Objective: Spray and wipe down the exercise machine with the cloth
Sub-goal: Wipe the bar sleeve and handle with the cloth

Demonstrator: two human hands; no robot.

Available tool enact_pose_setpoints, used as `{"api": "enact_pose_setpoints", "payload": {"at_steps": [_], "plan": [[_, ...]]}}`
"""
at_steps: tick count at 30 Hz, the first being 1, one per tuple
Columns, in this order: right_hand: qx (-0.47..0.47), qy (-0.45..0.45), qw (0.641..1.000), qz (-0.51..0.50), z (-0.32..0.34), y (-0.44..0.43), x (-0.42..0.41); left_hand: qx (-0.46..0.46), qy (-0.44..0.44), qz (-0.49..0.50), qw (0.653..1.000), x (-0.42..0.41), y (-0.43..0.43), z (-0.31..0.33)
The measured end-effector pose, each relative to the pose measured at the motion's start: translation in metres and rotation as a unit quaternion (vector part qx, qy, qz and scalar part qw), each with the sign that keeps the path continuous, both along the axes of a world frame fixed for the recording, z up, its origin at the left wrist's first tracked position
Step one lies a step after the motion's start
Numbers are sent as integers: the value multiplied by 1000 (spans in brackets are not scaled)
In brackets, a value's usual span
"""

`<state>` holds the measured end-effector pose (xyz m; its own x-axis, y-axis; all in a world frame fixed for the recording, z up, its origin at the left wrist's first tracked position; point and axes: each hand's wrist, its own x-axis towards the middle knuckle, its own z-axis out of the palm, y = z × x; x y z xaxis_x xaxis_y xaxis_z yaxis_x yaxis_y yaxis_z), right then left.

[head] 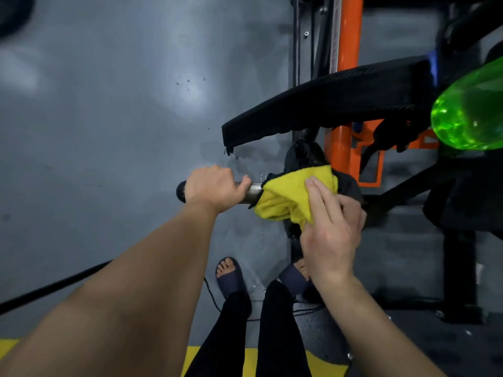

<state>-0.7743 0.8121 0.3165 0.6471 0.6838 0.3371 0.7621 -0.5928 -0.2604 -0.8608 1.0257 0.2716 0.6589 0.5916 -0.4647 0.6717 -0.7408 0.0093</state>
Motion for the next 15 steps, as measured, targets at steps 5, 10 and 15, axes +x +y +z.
{"api": "enact_pose_setpoints", "payload": {"at_steps": [5, 10, 15], "plan": [[-24, -97, 978, 185, 28, 9, 9, -11, -9, 2, 1000, 1, 1, 4], [-596, -61, 779, 185, 29, 62, 1, -16, -9, 4, 1000, 1, 0, 3], [-657, -45, 724, 207, 22, 106, 3, -10, -7, 6, 1000, -1, 1, 1]]}}
